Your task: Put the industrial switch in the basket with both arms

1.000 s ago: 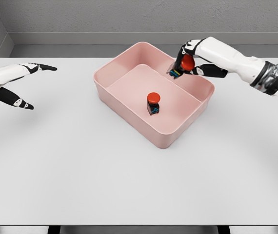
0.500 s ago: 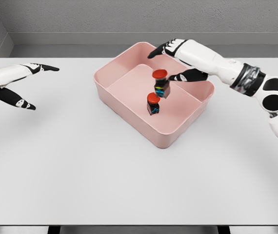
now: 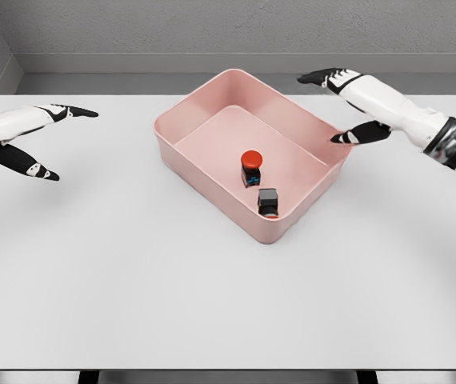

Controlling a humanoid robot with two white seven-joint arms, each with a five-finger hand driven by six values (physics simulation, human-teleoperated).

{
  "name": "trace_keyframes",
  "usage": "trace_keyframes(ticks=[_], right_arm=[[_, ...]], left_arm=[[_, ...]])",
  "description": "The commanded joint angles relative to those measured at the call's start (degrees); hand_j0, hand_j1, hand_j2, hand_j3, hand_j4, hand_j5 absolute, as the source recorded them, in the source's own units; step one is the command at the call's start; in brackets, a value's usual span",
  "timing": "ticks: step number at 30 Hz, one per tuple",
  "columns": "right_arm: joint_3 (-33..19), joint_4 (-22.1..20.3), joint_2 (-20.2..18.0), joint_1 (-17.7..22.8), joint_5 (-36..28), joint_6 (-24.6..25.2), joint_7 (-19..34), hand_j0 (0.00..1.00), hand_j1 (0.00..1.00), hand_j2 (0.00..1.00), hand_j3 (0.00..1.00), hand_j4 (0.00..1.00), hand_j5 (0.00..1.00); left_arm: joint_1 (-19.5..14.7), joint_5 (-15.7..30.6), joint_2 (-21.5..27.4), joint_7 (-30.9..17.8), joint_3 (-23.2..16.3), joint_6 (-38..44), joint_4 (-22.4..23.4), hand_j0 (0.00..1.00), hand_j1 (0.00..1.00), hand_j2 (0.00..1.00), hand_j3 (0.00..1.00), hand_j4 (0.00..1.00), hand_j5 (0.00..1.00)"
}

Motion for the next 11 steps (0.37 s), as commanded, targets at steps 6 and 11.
trace_keyframes(ticks=[6,11], right_arm=[[-5.52,2.49,-2.98,2.11,-0.76,0.11,-0.11,1.00,1.00,1.00,1.00,1.00,1.00],[-5.61,5.65,-3.16,5.18,-0.50,0.11,-0.11,1.00,1.00,1.00,1.00,1.00,1.00]], left_arm=[[-0.09,0.41,-0.09,0.02,-0.44,0.09,-0.03,1.00,1.00,1.00,1.00,1.00,1.00],[0.00,0.24,-0.09,0.02,-0.44,0.09,0.06,1.00,1.00,1.00,1.00,1.00,1.00]])
